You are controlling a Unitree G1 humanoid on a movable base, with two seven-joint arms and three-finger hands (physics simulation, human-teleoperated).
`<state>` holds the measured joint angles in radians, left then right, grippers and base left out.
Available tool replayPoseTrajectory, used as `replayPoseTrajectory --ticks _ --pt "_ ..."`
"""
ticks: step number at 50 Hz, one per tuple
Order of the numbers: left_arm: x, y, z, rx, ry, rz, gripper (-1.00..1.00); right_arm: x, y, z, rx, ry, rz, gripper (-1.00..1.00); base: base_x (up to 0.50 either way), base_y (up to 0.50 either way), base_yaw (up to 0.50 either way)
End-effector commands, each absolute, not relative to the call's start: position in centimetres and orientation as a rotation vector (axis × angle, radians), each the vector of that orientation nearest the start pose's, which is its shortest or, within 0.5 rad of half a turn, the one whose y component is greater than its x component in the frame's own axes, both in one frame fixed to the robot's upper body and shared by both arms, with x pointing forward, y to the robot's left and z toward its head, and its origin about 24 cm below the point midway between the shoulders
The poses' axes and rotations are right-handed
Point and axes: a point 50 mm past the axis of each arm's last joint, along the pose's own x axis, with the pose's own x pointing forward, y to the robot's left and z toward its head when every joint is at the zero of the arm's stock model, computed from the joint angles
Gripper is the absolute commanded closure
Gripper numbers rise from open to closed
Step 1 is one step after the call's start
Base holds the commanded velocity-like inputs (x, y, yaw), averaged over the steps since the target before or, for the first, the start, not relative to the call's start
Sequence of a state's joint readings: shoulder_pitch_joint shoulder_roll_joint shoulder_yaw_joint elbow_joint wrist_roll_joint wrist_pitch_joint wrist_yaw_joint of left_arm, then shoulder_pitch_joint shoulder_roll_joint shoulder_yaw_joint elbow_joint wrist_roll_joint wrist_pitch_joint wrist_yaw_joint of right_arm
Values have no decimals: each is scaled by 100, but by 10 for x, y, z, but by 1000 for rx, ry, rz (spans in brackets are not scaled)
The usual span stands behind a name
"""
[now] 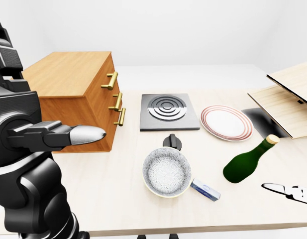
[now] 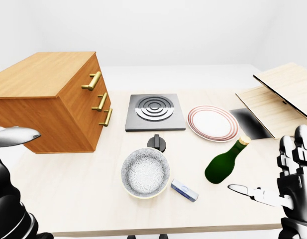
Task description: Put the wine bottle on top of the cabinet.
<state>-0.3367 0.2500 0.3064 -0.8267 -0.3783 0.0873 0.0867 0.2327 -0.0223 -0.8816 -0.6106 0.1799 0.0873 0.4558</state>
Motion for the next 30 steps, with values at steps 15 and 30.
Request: replayPoseTrajectory --ticks 15,30 --pt "190 196 282 -85 -1073 21 -100 144 -311 87 -111 -89 -376 -100 0 0 0" --pt "192 196 281 -82 -1064 21 -100 153 -310 87 -99 -96 -377 -100 0 0 0"
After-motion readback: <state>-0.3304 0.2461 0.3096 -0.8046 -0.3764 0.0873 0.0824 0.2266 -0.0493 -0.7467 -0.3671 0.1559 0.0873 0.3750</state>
